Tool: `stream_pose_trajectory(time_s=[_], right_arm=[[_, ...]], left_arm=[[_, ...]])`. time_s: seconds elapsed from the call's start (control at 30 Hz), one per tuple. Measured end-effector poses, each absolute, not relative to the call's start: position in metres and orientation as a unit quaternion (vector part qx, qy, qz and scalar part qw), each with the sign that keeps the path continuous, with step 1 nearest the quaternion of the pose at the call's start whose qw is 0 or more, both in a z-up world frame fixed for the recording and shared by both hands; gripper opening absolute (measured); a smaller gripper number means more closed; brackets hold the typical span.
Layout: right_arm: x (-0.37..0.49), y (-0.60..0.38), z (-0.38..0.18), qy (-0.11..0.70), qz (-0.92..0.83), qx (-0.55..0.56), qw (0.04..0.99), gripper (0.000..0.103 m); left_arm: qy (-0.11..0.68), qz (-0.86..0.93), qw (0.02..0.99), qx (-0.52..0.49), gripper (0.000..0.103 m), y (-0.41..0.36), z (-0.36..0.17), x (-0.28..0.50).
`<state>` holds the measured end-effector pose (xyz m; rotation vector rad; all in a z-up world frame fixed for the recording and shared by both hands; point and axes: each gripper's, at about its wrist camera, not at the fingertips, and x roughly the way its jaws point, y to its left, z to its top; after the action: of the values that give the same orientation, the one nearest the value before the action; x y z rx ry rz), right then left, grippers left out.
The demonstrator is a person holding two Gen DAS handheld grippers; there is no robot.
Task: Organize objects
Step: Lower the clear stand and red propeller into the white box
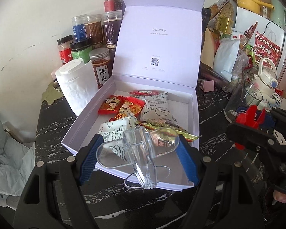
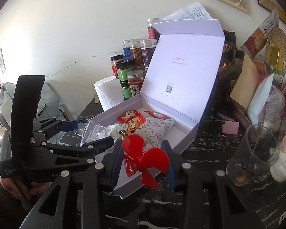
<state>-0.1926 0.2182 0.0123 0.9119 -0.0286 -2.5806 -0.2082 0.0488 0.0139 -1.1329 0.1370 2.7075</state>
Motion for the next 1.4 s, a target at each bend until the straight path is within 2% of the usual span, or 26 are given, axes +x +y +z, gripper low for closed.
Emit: stream_pose_trajectory(time_s=[0.77,1.4], right_arm=[[-0.279,0.219,0.012,-0.020,-0.916,0.339,0.216,0.040],[-0.341,0.220,-0.024,-0.012,-0.889,0.394,0.232,0.040]], left_arm=[[0.031,0.929,0.073,-0.361,0.076,0.044,0.015,-0.296],[0.036,0.895,0.121,-0.427,0.076,0.052,-0.022,-0.365]])
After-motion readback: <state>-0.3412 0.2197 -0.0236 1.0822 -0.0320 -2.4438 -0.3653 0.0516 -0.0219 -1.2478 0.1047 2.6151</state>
